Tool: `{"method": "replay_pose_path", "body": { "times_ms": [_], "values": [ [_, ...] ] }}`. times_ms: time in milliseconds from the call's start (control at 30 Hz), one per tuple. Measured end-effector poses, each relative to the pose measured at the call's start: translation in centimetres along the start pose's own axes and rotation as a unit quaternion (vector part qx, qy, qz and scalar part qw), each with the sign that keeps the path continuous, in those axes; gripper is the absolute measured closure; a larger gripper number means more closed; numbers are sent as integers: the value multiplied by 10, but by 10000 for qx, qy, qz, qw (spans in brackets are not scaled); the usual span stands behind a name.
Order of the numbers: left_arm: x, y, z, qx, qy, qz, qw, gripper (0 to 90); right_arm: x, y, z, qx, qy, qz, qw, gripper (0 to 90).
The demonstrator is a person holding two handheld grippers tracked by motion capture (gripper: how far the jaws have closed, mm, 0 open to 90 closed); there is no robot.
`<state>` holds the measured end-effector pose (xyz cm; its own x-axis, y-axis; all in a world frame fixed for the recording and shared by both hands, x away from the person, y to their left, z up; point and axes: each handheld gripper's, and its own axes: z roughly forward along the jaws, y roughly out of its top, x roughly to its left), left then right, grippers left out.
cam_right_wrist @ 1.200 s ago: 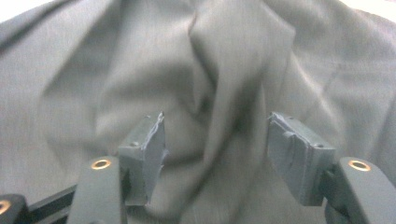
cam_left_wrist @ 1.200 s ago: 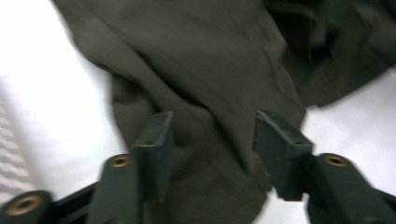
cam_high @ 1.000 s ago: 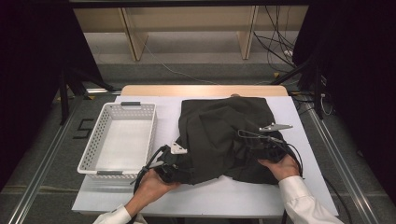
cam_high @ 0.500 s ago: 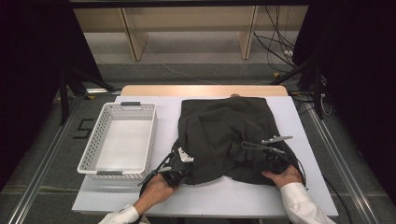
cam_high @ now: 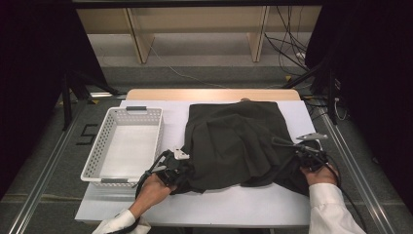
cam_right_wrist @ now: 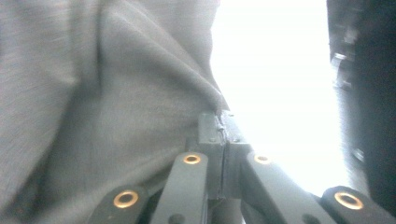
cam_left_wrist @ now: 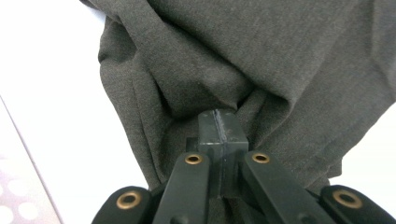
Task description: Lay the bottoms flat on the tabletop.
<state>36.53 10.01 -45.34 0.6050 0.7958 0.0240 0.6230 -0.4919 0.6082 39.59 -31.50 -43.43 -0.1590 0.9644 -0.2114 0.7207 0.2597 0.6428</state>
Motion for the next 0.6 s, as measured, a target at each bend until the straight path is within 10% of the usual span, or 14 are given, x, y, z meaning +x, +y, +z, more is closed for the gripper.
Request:
{"method": "replay_pose_path", "body": {
  "times_ms": [167, 267, 367, 600],
  "values": [
    [4, -1, 5, -6, 39, -105, 9999, 893, -20, -4, 22, 163, -93, 320, 9993, 869],
    [4, -1, 4, -37, 39, -119, 9999, 893, -17, -2, 19, 174, -30, 294, 9994, 624],
    [6, -1, 2, -71, 142, -98, 9998, 893, -8, 3, 1, -135, 581, 365, 9976, 478],
    [4, 0, -8, -202, -46, -153, 9997, 891, 38, 5, -20, -193, 1879, 119, 9819, 351]
  ]
}}
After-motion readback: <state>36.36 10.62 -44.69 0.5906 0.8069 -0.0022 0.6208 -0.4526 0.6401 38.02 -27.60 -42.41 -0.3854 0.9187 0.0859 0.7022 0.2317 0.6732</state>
